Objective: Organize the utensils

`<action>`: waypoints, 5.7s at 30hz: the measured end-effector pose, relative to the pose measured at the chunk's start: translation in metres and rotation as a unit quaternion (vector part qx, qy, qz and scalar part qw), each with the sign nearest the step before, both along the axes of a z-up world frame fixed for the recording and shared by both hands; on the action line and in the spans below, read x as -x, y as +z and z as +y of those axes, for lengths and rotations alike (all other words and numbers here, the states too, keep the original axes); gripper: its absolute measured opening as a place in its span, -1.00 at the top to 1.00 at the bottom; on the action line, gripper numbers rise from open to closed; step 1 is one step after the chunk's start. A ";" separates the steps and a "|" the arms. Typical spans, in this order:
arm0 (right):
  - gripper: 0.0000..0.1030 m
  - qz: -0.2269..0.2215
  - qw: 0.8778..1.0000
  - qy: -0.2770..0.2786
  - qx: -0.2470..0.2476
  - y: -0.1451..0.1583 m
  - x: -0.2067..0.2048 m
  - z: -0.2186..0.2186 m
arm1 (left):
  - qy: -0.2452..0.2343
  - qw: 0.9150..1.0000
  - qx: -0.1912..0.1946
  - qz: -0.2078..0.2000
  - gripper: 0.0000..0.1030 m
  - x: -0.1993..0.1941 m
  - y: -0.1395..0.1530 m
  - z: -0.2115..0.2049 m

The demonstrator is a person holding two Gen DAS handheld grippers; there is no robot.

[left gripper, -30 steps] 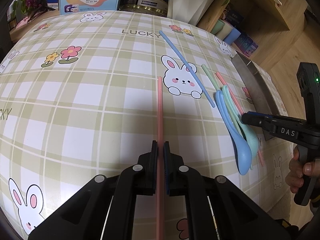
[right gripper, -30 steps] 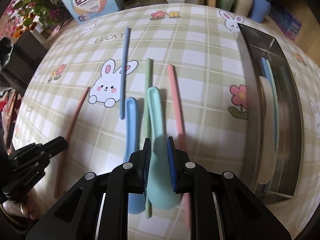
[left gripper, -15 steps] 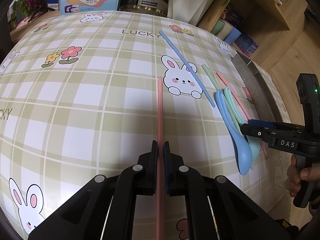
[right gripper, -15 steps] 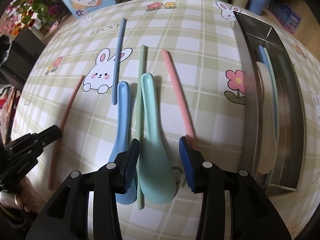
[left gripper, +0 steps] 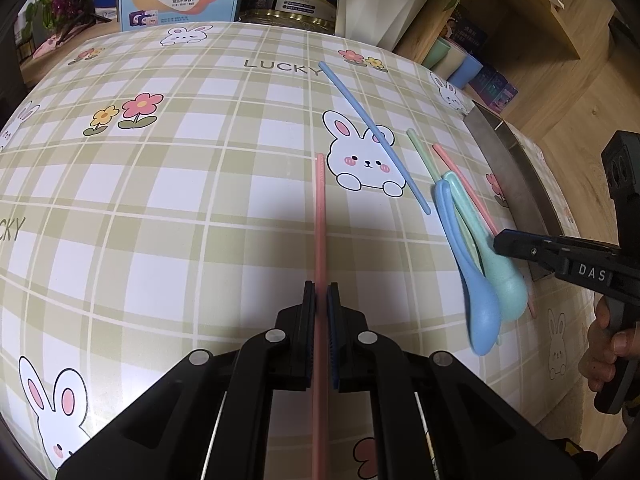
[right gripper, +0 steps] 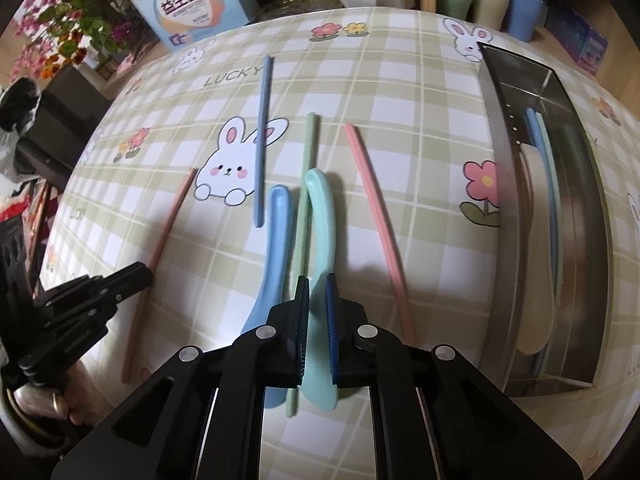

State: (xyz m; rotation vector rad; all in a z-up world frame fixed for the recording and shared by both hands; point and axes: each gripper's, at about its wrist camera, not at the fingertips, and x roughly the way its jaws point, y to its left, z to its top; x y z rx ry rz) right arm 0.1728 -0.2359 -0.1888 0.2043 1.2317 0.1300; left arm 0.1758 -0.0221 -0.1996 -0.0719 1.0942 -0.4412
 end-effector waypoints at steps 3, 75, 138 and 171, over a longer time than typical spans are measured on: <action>0.84 0.002 1.000 0.009 -0.008 -0.002 0.000 0.007 | 0.000 1.000 0.000 0.000 0.86 0.000 0.000 0.000; 0.05 -0.029 0.999 0.016 0.010 0.002 0.000 0.020 | 0.003 1.000 0.000 0.000 0.86 0.000 0.000 0.000; 0.67 -0.105 0.972 -0.200 -0.061 0.014 0.015 -0.149 | -0.020 0.999 0.021 -0.023 0.90 -0.036 0.081 -0.091; 0.01 -0.087 0.976 -0.200 0.003 0.031 0.045 -0.227 | -0.043 0.990 0.084 0.109 0.90 -0.075 0.051 -0.297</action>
